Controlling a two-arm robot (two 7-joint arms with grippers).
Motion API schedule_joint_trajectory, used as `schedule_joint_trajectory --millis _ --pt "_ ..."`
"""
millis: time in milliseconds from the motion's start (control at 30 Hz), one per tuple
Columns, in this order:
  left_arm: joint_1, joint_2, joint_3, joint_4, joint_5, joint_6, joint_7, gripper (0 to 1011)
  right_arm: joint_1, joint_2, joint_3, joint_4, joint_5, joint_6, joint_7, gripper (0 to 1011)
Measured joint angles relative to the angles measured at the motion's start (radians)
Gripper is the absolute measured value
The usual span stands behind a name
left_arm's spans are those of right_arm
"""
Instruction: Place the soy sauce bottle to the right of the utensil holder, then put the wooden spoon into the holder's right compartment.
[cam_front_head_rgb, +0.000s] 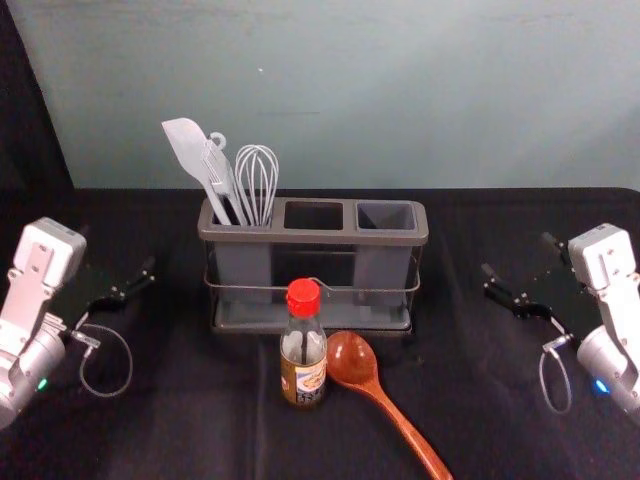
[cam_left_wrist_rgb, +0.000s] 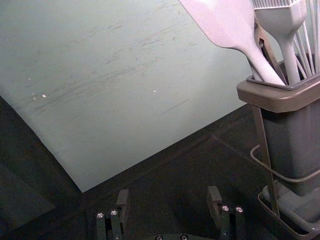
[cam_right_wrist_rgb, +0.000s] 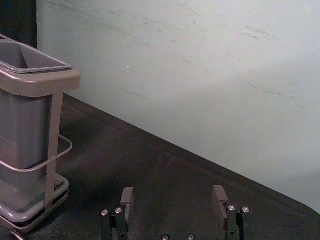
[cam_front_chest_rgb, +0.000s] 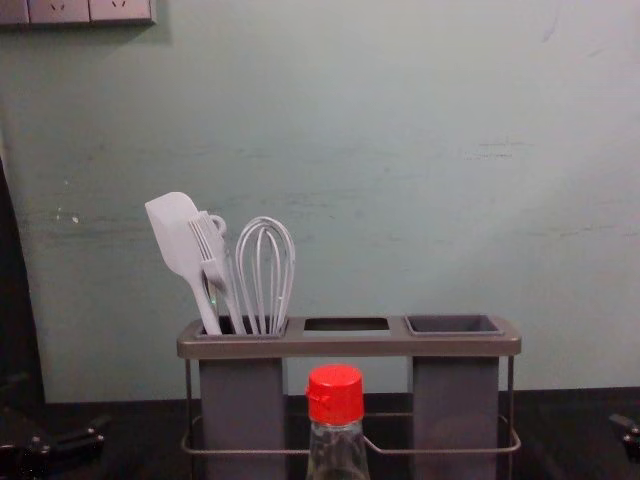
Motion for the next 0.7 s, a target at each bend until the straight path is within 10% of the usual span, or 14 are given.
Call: schedule_joint_trajectory --millis 700 --pt "0.000 0.000 0.000 0.000 0.000 0.000 0.000 1012 0.000 0.000 0.000 0.000 0.000 0.000 0.000 1002"
